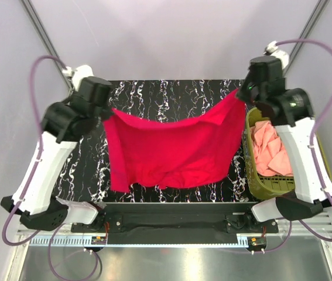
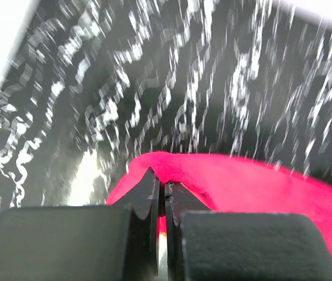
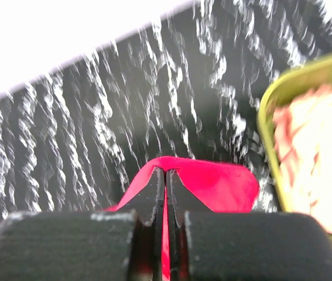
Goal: Fold and stack the t-shirts
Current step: Flatten the tshirt out
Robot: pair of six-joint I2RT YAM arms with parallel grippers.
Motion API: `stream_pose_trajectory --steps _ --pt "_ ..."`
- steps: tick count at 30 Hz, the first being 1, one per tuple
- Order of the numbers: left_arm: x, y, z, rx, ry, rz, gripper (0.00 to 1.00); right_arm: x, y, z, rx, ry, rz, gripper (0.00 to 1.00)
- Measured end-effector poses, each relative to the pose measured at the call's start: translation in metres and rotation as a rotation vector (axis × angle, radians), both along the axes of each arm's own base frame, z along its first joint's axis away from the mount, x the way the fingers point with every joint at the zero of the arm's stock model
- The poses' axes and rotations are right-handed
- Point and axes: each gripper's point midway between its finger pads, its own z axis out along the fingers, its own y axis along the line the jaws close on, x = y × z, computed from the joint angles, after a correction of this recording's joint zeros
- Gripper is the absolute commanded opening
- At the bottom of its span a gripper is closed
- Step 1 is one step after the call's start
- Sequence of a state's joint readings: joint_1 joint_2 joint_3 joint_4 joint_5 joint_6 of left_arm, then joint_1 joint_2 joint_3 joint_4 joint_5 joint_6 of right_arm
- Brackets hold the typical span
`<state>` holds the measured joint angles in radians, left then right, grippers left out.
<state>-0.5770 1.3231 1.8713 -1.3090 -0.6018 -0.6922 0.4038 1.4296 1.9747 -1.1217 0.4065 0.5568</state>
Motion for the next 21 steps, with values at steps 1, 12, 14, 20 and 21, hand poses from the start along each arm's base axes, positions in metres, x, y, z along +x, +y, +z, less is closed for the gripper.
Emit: stream_pose_trajectory --steps 1,12,14,20,21 --pt "0.000 0.009 0.014 -0.007 -0.035 0.027 0.00 -0.003 -0.006 0.018 -0.004 -0.042 -0.011 0.00" --pt "-0.056 0.079 0.116 -0.040 -0.376 0.109 0.00 -0.053 -0.046 0.171 0.031 -0.469 -0.054 0.00" --pt "-0.068 0.087 0.137 -0.067 -0.467 0.104 0.00 -0.064 -0.049 0.187 0.047 -0.528 -0.041 0.00" --pt "-0.099 0.106 0.188 -0.122 -0.694 0.097 0.00 -0.100 -0.053 0.225 0.089 -0.672 0.020 0.00" --pt "-0.100 0.107 0.193 -0.122 -0.715 0.095 0.00 -0.105 -0.055 0.230 0.094 -0.694 0.026 0.00"
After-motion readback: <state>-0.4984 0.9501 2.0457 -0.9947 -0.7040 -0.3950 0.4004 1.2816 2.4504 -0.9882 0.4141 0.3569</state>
